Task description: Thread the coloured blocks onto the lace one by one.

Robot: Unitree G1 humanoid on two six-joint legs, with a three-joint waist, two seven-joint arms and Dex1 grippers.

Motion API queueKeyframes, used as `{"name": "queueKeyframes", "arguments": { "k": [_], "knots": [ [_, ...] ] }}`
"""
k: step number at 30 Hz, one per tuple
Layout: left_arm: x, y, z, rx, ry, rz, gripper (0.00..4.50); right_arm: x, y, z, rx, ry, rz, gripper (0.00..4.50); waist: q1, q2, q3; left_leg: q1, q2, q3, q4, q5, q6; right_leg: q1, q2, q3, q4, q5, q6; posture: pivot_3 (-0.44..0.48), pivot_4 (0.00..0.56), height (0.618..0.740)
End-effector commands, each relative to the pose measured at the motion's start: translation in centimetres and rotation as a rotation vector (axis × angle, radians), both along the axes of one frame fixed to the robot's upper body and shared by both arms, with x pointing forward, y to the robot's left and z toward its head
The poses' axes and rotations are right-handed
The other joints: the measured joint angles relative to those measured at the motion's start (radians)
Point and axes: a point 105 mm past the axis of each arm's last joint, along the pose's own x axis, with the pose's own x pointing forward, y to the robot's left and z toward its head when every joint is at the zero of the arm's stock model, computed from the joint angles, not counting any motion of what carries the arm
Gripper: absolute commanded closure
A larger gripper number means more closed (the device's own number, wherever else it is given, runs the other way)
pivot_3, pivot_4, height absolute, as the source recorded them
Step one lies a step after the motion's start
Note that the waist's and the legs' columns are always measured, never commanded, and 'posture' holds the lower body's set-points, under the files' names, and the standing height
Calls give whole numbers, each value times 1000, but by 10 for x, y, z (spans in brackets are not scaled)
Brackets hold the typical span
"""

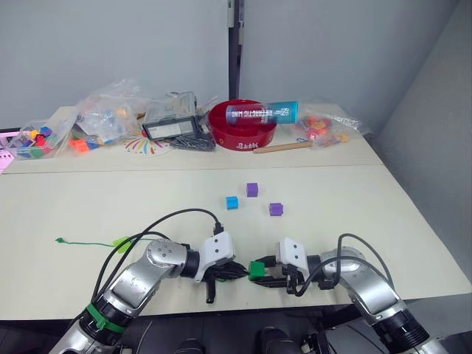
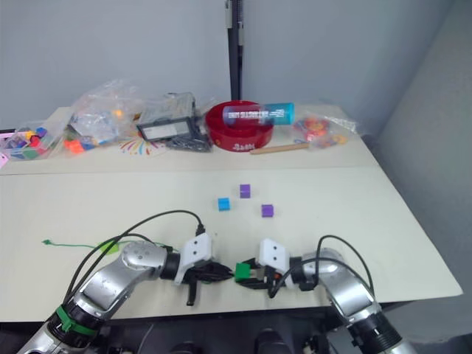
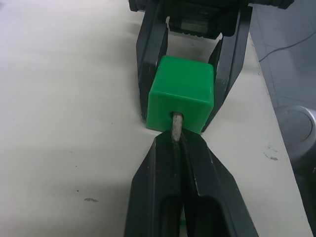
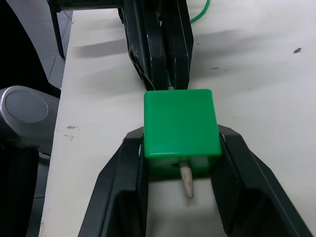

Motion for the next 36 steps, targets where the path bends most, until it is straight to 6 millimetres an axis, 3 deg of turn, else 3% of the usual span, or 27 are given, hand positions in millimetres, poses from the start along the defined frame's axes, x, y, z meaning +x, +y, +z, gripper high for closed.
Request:
{"name": "queueKeyframes", "arguments": {
  "k": [1, 11, 19, 24, 28, 36],
  "knots": [
    [-7, -23, 6, -45, -33, -79, 4500, -7, 21, -4, 5, -1, 61, 3318, 1, 0, 0, 0, 0, 0, 0, 0, 0, 1, 0, 0, 0, 0, 0, 0, 150, 731],
    [-3, -27, 11, -69, -52, -89, 4500, -5, 27, -6, -65, 13, 45, 3318, 3, 0, -1, 7, 0, 0, 0, 0, 0, 13, 0, 0, -1, -4, 7, 0, 150, 731],
    [7, -8, 22, -63, -74, -43, 1987, -2, 24, -10, -68, 19, 28, 3318, -9, 0, -1, 6, 0, -1, 0, 0, 0, 12, 1, 0, -1, -4, 7, 0, 150, 731],
    [9, 14, 29, -40, -70, -31, 1981, 1, 20, -16, -71, 23, 17, 3318, -20, 0, 0, 6, 1, -1, -1, 0, 0, 11, 1, 0, -1, -4, 7, 0, 150, 731],
    [7, 33, 24, -2, -40, -8, 1981, 4, 19, -16, -68, 18, 10, 3318, -22, 1, 0, 6, 2, -1, -2, 0, 0, 11, 2, 0, -1, -4, 6, 0, 150, 731],
    [6, 41, 7, 15, -13, 39, 1981, 4, 15, -14, -67, 10, 0, 3318, -18, 1, 0, 5, 2, -1, -1, 0, 0, 6, 2, 0, -1, -4, 6, 0, 150, 731]
  ]
}}
